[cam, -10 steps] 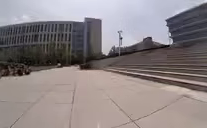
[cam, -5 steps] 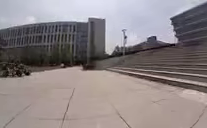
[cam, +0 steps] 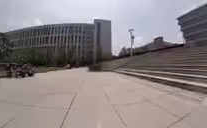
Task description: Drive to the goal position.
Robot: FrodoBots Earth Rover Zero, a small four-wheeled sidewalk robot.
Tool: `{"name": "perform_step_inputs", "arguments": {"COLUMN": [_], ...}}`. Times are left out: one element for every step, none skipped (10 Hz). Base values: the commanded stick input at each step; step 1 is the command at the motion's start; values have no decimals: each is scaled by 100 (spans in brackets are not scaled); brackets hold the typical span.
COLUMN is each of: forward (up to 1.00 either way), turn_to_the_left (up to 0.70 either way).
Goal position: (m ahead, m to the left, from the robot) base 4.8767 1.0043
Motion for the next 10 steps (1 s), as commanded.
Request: {"name": "perform_step_inputs", "arguments": {"forward": [100, 100, 100, 100, 100, 100, 100, 100, 100, 100], "turn_to_the_left": [14, 3, 0, 0, 0, 0, 1, 30, 34, 10]}}
